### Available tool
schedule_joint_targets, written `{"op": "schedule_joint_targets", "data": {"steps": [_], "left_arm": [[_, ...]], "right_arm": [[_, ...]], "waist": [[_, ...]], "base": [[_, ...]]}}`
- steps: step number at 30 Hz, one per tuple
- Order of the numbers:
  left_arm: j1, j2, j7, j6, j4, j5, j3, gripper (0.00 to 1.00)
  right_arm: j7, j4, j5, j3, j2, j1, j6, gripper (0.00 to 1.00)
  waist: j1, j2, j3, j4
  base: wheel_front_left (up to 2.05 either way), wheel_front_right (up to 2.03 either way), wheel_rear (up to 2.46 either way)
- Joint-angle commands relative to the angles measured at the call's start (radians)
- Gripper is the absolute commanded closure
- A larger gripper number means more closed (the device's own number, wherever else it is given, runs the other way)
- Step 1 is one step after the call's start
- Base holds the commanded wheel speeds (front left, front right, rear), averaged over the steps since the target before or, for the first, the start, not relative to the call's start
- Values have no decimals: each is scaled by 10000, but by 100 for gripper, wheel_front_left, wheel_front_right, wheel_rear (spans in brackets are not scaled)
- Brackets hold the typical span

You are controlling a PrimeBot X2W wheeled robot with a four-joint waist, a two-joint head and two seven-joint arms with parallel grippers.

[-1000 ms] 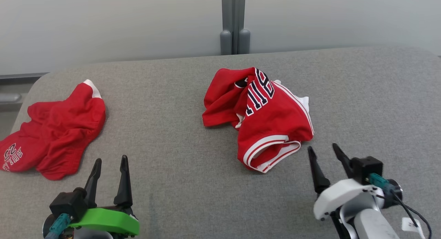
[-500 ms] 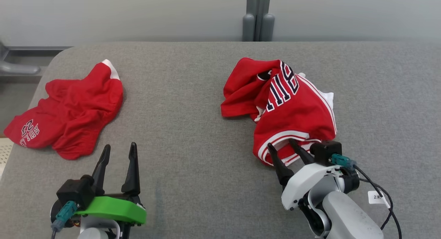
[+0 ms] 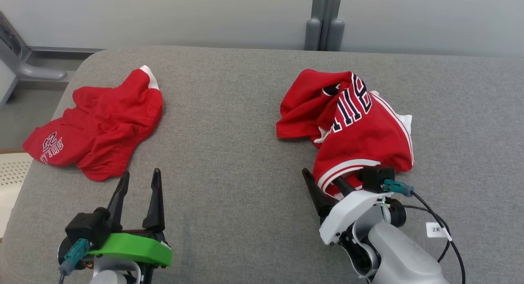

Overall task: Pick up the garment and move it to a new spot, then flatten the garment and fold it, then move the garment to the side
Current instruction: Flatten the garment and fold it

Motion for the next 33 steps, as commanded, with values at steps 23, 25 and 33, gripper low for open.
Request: {"op": "schedule_joint_targets", "data": {"steps": [23, 25, 33], "left_arm": [[-407, -205, 7, -79, -279, 88, 192, 0], [-448, -216, 5, -82, -326, 100, 211, 0], [-525, -262, 5, -94, -348, 182, 250, 0]], "right_arm": [[388, -2016, -1414, -4, -558, -5779, -7, 100], [70, -2215, -973, 417, -715, -6380, -7, 100], [-271, -2309, 110, 1273, -2387, -6709, -10, 100]], "waist": [[0, 0, 201, -526], [0, 0, 294, -541], [0, 0, 531, -700]], "base": [[0, 0, 0], [0, 0, 0], [0, 0, 0]]}}
